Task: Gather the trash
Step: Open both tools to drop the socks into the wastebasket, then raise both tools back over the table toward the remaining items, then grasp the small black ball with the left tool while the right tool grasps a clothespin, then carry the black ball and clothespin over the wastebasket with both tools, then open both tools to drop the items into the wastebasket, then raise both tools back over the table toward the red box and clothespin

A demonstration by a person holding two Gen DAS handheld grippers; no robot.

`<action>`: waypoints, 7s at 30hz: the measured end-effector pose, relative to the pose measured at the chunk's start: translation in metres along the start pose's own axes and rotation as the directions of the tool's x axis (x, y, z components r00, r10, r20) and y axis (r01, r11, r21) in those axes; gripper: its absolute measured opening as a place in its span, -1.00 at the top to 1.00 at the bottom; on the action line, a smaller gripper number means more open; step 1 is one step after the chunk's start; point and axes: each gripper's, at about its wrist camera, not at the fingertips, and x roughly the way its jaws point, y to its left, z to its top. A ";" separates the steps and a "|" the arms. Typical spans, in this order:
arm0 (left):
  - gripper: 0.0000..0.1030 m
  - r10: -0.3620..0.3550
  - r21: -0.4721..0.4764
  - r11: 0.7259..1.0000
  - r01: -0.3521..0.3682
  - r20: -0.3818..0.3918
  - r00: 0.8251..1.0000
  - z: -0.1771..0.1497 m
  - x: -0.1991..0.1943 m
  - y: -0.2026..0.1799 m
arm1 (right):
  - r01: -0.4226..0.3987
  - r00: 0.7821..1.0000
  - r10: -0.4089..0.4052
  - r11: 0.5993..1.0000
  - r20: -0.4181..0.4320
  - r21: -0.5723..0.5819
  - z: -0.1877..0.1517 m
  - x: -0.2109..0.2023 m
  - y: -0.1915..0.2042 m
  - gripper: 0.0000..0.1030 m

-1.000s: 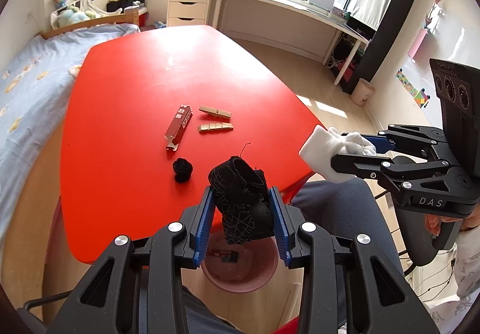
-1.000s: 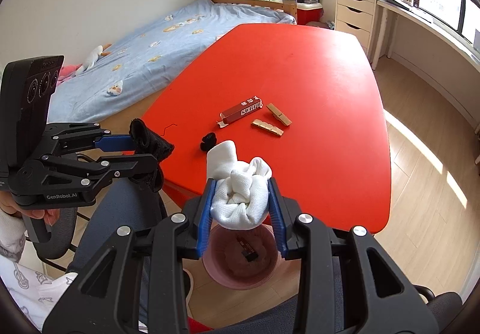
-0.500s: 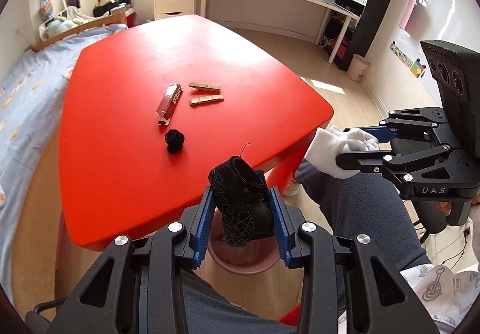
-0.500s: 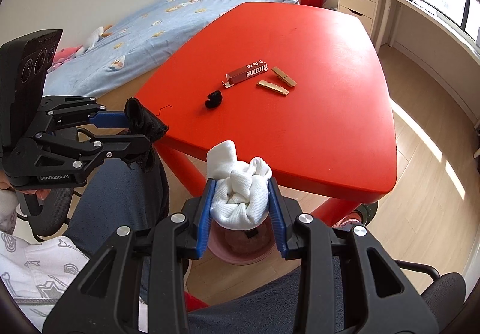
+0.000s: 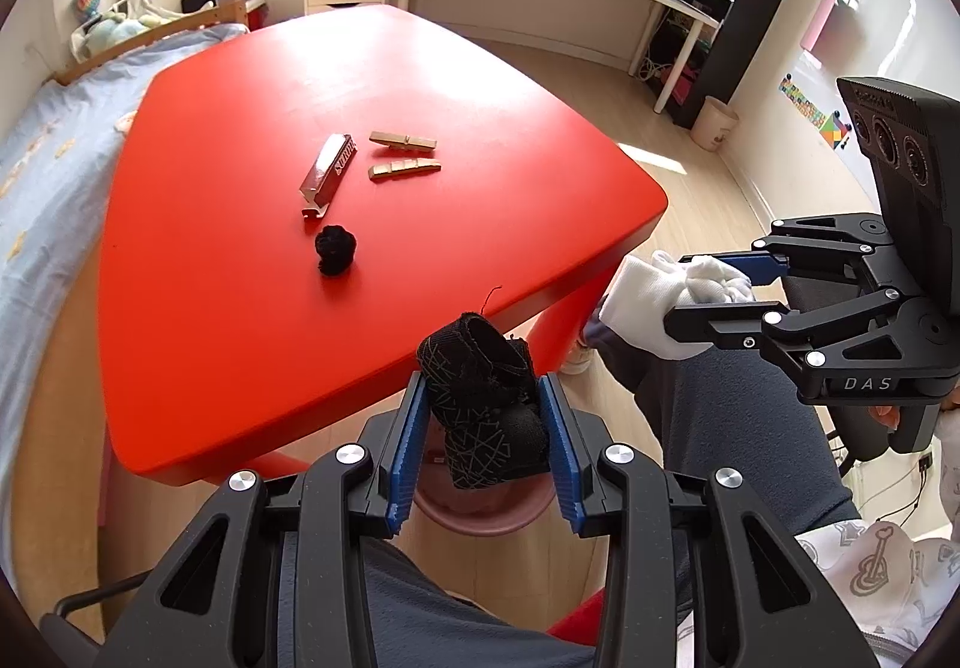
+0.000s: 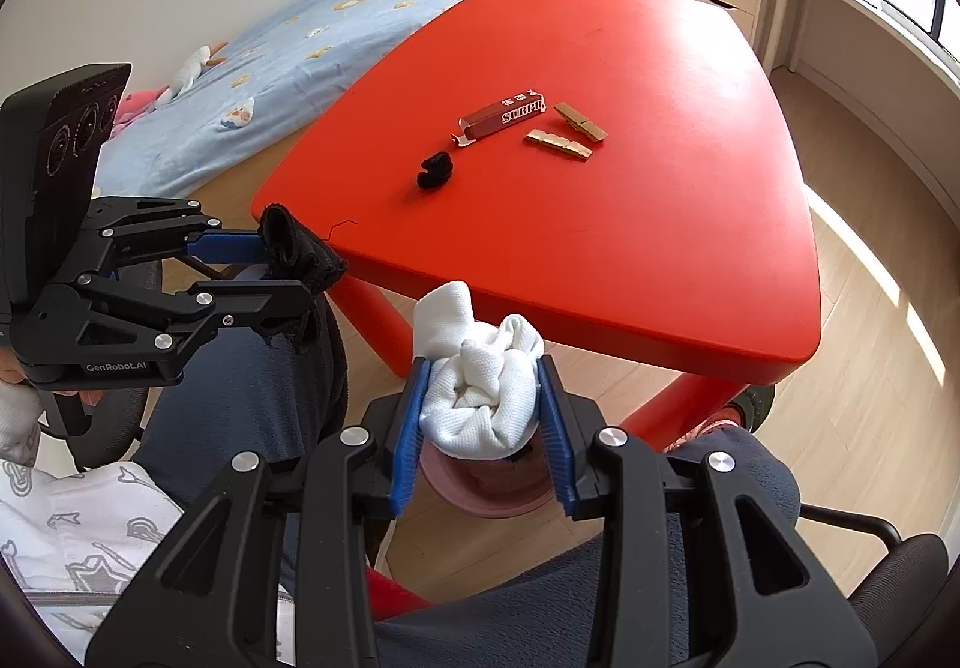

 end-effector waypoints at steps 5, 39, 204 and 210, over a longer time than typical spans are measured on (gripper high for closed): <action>-0.67 0.040 -0.020 0.999 -0.040 0.033 0.999 0.000 -0.003 0.005 | 0.034 0.999 -0.034 0.999 0.003 0.009 -0.001 0.002 -0.004 -0.56; -0.85 0.088 -0.083 0.993 -0.084 0.050 0.995 0.004 -0.011 0.023 | 0.041 0.999 -0.042 0.998 0.021 0.040 0.009 -0.002 -0.014 -0.93; -0.85 0.081 -0.032 0.996 -0.080 0.039 0.996 -0.010 -0.003 0.005 | 0.001 0.999 0.000 1.000 0.047 -0.027 -0.010 -0.006 0.001 -0.88; -0.85 0.086 -0.029 0.996 -0.085 0.053 0.995 -0.011 -0.003 0.005 | -0.004 0.999 0.005 1.000 0.045 -0.026 -0.010 -0.005 0.002 -0.89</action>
